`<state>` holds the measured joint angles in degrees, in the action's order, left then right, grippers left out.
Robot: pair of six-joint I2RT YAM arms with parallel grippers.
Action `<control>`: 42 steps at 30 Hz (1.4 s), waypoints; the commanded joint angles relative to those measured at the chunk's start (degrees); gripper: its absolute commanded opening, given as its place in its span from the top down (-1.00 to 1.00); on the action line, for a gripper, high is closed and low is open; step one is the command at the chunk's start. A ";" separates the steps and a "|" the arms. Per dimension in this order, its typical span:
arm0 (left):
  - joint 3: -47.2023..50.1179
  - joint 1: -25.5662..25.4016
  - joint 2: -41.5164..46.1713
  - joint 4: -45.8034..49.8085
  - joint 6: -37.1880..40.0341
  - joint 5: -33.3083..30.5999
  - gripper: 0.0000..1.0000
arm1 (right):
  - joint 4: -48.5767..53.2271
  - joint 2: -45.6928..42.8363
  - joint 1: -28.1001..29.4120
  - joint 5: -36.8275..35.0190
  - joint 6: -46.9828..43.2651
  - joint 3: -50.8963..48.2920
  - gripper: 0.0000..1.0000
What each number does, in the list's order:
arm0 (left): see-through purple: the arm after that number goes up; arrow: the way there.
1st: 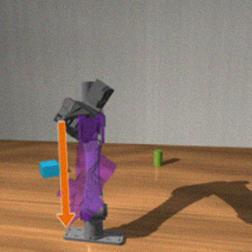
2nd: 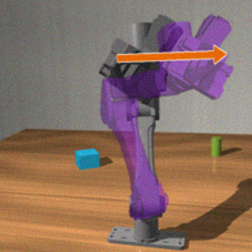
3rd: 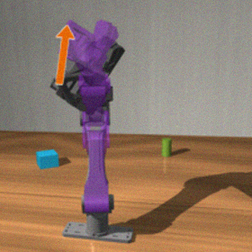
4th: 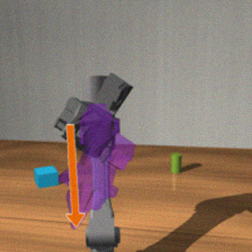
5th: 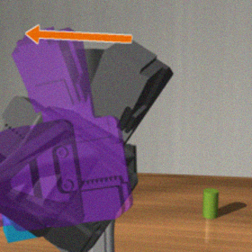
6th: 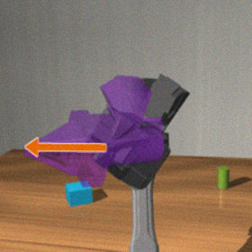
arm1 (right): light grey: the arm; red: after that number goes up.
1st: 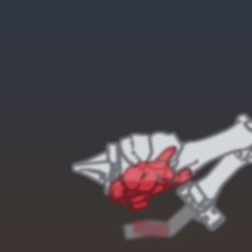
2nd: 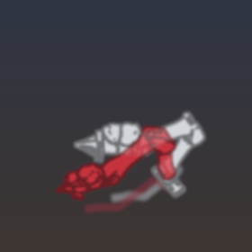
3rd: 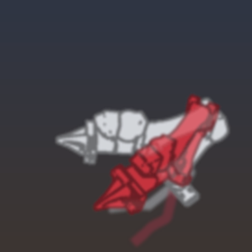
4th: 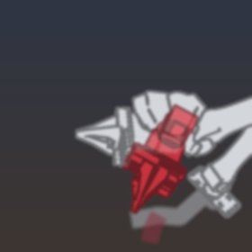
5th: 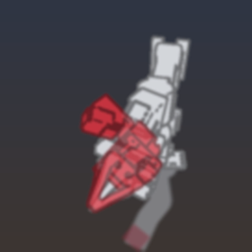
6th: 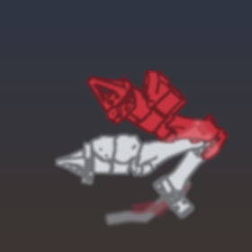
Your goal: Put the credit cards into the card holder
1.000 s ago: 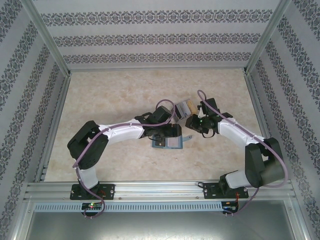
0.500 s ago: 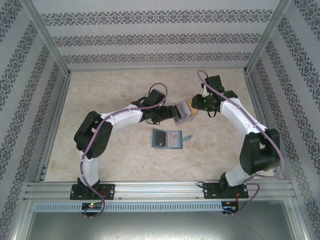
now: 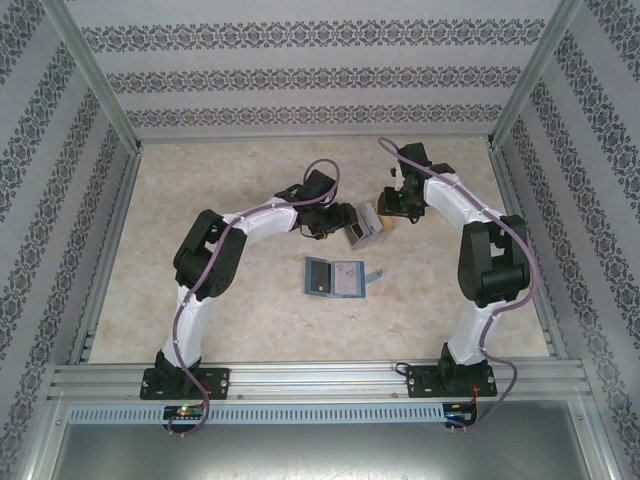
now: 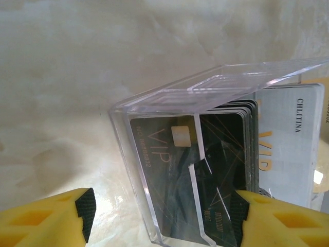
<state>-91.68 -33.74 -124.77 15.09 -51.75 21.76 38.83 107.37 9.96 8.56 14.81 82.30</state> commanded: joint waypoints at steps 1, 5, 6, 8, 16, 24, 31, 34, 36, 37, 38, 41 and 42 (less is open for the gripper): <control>-1.69 0.25 -1.74 1.52 -1.14 0.75 -0.38 | 1.00 1.80 -1.05 3.71 -0.44 2.48 0.12; -2.10 0.34 -2.82 1.12 -1.23 1.63 -0.28 | 0.99 3.66 -1.69 6.49 0.28 3.60 0.17; -2.19 0.34 -3.02 1.00 -1.33 1.80 -0.26 | 0.99 4.04 -1.85 7.50 0.39 3.81 0.19; -2.20 0.34 -3.31 0.82 -1.43 1.81 -0.20 | 0.94 4.42 -2.09 8.90 0.81 4.09 0.30; -2.45 0.34 -4.03 0.77 -1.38 2.07 -0.15 | -0.30 4.22 -2.31 13.81 2.14 3.62 0.39; -2.55 0.34 -4.25 0.41 -1.76 2.19 -0.13 | -1.97 1.49 -2.19 13.46 3.63 1.82 0.62; -2.54 0.34 -4.29 0.55 -1.68 2.21 -0.12 | -2.17 0.99 -1.65 13.55 3.82 1.29 0.66; -2.39 0.34 -4.24 0.69 -1.69 2.15 -0.12 | -2.09 0.72 -1.19 11.63 4.08 0.87 0.69; -2.28 0.34 -4.08 0.68 -1.74 2.23 -0.12 | -2.40 0.34 -0.99 11.27 4.00 0.41 0.70; -2.27 0.34 -4.09 0.81 -1.69 2.16 -0.13 | -2.46 0.36 -0.99 11.77 4.00 0.40 0.70; -2.28 0.34 -4.01 0.76 -1.59 2.16 -0.12 | -2.53 0.51 -0.99 12.61 3.98 0.48 0.68; -2.45 0.34 -3.99 0.78 -1.69 2.20 -0.12 | -2.18 1.71 -0.93 15.36 4.08 1.36 0.57; -2.54 0.34 -4.07 0.73 -1.70 2.32 -0.12 | -2.28 2.04 -0.81 15.56 4.18 1.45 0.54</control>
<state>-92.92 -33.63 -127.26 14.85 -52.97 23.75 36.62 109.43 8.51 21.67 18.44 83.72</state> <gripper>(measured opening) 0.561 0.220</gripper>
